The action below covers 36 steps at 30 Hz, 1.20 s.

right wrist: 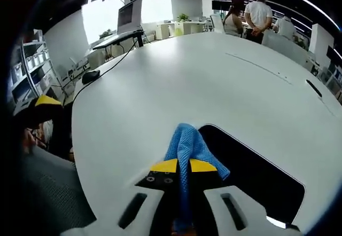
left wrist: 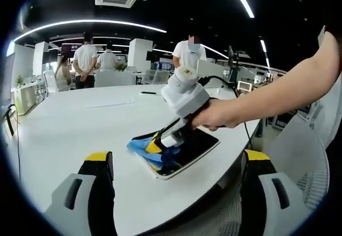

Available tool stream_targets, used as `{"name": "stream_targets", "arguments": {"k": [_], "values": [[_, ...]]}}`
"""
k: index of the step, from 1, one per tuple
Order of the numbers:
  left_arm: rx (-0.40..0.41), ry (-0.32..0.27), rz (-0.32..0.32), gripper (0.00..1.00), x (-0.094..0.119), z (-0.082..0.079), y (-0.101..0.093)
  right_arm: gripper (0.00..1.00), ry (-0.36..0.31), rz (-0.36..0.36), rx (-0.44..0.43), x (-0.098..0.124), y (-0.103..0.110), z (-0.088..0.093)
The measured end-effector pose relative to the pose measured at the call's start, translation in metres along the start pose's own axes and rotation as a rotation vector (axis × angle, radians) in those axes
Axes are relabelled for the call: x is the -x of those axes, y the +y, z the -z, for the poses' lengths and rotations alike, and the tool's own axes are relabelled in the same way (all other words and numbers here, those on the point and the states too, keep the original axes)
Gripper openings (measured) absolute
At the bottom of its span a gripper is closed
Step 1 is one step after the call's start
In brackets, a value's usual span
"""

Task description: Wipe the mirror surface with the cleaning cloth until all visible marks leave the cleaned area.

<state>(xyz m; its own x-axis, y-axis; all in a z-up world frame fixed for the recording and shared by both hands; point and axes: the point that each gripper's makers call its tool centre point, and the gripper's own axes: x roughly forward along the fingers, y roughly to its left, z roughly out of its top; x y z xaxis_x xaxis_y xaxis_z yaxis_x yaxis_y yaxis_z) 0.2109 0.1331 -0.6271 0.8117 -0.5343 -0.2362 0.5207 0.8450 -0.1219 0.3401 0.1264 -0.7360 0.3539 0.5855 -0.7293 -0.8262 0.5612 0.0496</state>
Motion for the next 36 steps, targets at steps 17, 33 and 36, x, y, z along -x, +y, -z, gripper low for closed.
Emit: {"name": "stream_targets", "arguments": {"k": [17, 33, 36], "values": [[0.010, -0.023, 0.003, 0.98, 0.000, -0.004, 0.000, 0.00, 0.000, -0.018, 0.076, 0.008, -0.004, 0.007], [0.014, -0.032, 0.008, 0.99, -0.001, -0.005, -0.001, 0.00, -0.007, -0.048, 0.078, 0.011, -0.005, 0.009], [0.017, -0.033, 0.012, 0.99, -0.001, -0.005, -0.001, 0.00, -0.009, -0.048, 0.085, 0.013, -0.007, 0.011]]}}
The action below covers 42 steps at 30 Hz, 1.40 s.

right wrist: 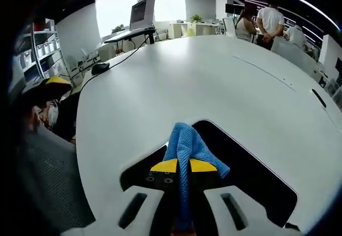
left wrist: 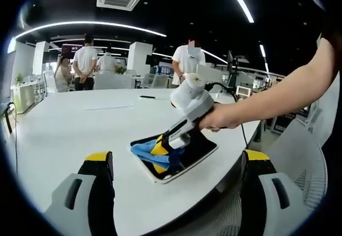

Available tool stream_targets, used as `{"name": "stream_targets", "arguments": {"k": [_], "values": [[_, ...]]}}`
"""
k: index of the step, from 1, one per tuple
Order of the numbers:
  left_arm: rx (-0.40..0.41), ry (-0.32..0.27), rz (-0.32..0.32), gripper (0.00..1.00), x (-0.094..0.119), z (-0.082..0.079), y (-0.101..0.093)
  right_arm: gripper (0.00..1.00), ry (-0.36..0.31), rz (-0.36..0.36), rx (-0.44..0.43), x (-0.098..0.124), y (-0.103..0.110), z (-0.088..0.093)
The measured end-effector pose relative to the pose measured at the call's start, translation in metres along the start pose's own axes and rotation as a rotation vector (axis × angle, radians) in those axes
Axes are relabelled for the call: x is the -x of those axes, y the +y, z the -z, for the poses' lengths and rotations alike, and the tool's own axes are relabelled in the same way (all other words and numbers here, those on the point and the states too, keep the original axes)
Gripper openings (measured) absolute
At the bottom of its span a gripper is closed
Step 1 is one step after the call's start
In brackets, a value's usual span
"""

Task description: Wipe the mirror surface with the cleaning cloth until all visible marks leave the cleaned area.

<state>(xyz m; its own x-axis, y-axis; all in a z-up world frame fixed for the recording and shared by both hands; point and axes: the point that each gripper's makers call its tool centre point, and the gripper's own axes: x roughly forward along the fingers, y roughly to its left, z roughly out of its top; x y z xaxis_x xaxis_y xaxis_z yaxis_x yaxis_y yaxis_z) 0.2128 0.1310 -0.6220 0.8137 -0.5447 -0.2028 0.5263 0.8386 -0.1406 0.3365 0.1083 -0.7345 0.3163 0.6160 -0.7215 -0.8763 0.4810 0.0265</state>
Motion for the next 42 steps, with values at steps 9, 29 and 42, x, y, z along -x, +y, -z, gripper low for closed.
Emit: {"name": "stream_targets", "arguments": {"k": [9, 29, 42], "values": [[0.002, 0.002, 0.000, 0.99, 0.000, 0.000, 0.000, 0.00, -0.006, -0.004, -0.002, 0.004, -0.006, 0.005], [0.009, 0.011, -0.004, 0.97, 0.000, 0.002, 0.000, 0.00, -0.021, 0.020, -0.029, 0.023, -0.030, 0.025], [0.005, 0.006, -0.002, 0.98, 0.000, 0.001, 0.000, 0.00, -0.019, 0.049, -0.037, 0.035, -0.043, 0.035]]}}
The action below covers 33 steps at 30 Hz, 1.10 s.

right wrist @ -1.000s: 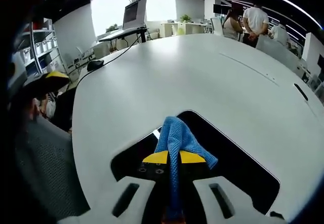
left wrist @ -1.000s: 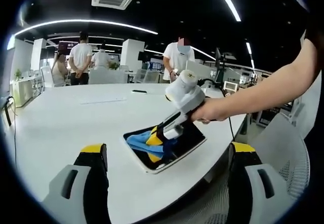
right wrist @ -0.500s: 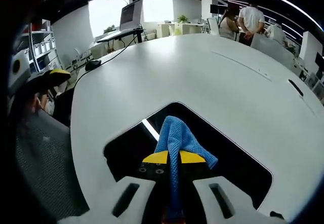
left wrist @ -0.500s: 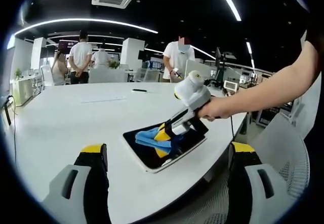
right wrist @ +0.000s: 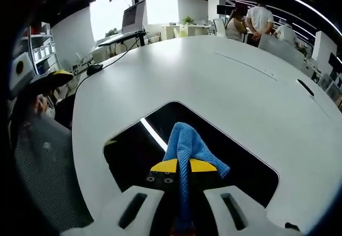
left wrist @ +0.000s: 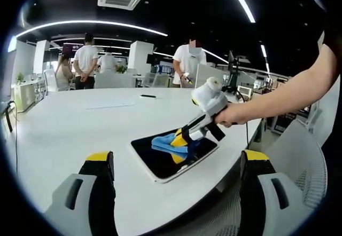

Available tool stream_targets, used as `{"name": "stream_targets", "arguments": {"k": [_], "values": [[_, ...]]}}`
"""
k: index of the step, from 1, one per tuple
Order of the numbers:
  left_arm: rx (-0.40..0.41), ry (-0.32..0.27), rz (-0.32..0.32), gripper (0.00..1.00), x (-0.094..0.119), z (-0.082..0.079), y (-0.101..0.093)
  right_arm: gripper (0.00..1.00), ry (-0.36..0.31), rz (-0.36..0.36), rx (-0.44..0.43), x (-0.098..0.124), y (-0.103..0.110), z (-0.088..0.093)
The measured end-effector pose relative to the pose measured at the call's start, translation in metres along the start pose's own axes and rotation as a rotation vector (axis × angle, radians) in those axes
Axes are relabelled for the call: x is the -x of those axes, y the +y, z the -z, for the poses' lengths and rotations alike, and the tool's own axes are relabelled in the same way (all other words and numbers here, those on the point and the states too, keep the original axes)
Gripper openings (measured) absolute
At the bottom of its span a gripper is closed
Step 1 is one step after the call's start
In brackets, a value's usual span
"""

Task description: Wipe the mirror surface with the cleaning cloth until all visible marks leave the cleaned area.

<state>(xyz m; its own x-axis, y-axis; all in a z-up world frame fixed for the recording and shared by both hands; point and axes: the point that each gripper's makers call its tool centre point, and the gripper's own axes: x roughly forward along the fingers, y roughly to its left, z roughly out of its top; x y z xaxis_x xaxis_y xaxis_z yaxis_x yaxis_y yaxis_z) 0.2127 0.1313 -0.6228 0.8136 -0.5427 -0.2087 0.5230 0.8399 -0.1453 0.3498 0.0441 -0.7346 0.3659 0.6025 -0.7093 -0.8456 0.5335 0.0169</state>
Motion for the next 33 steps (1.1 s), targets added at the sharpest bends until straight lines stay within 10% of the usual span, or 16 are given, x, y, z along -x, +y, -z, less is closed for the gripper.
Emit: {"name": "stream_targets", "arguments": {"k": [33], "values": [[0.000, -0.001, 0.010, 0.97, 0.001, -0.001, -0.001, 0.00, 0.020, 0.084, -0.065, 0.034, -0.034, 0.030]]}}
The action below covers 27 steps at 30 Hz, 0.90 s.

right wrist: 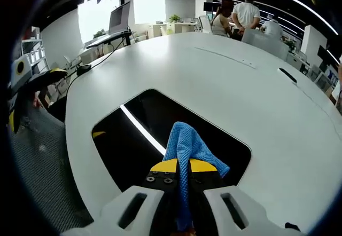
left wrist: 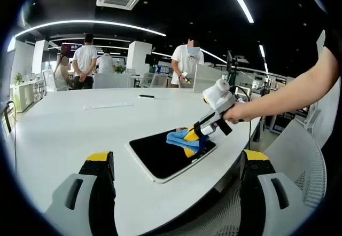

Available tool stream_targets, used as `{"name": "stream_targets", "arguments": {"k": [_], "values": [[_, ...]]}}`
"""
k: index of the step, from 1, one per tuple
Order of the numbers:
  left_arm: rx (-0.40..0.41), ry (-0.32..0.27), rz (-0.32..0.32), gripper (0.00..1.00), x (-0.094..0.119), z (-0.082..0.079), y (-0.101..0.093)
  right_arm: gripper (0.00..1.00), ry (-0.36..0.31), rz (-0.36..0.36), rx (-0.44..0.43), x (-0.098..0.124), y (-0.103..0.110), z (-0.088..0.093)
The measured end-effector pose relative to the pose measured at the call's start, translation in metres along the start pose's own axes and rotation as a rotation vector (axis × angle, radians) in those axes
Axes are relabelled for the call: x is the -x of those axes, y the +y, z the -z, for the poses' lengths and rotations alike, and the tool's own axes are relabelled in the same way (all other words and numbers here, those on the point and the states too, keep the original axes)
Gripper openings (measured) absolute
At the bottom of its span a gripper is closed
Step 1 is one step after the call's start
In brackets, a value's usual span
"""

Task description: Wipe the mirror surface with the cleaning cloth until all visible marks leave the cleaned area.

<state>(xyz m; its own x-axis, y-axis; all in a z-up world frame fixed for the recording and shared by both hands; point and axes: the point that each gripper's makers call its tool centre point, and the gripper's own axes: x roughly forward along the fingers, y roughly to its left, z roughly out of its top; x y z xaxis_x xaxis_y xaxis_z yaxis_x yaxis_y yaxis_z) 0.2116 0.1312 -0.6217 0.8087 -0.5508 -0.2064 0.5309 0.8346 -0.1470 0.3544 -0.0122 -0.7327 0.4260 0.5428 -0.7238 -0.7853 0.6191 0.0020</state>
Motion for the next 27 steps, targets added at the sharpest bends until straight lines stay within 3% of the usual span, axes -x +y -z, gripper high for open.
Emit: {"name": "stream_targets", "arguments": {"k": [27], "values": [[-0.002, 0.006, 0.009, 0.96, 0.001, 0.001, 0.000, 0.00, 0.023, 0.085, -0.100, 0.027, -0.036, 0.028]]}}
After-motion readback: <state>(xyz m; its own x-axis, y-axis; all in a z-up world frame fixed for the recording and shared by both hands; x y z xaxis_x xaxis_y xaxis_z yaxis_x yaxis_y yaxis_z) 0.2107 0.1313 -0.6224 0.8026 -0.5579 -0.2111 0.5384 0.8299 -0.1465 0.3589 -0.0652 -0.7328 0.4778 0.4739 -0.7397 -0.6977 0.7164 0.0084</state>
